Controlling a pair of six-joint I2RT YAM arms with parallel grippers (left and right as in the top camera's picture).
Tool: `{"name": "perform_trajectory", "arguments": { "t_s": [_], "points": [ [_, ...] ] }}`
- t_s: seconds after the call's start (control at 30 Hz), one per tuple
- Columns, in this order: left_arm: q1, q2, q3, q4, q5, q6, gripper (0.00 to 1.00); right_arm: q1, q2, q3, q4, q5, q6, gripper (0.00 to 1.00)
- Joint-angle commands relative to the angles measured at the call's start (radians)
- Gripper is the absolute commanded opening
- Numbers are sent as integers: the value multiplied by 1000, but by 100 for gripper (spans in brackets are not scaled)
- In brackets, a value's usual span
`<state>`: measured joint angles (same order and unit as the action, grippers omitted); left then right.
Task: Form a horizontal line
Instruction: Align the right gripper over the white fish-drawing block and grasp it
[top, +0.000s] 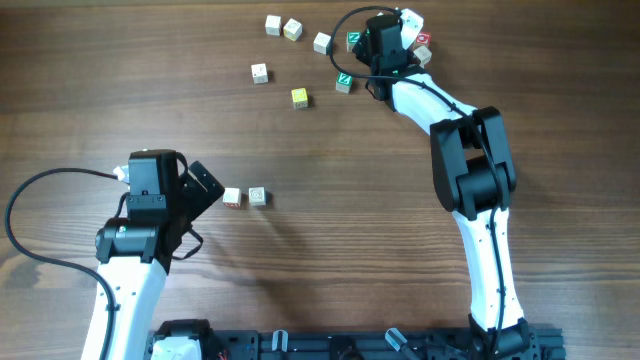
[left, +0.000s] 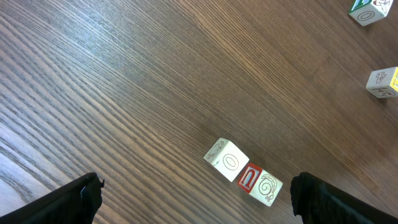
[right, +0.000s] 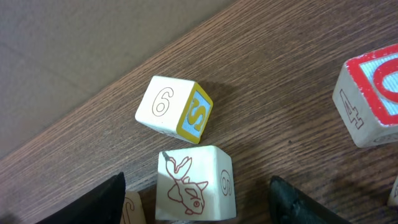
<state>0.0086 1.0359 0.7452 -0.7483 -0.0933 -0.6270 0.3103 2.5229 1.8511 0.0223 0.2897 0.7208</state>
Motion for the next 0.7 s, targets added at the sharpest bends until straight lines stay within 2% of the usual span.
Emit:
{"name": "perform_trajectory", "arguments": {
  "t_s": [0.0, 0.07, 0.27, 0.57, 0.67],
  "points": [
    [6, -2, 6, 2, -17, -10, 100, -11, 26, -6, -20, -51, -21, 69],
    [6, -2, 6, 2, -17, -10, 100, -11, 26, -6, -46, -51, -21, 59],
    [6, -2, 6, 2, -17, -10, 100, -11, 28, -8, -92, -47, -76, 58],
    [6, -2, 6, 2, -17, -10, 100, -11, -10, -3, -96, -64, -235, 40],
    [6, -2, 6, 2, -17, -10, 100, -11, -71, -3, -143, -64, -271, 38]
  ]
}}
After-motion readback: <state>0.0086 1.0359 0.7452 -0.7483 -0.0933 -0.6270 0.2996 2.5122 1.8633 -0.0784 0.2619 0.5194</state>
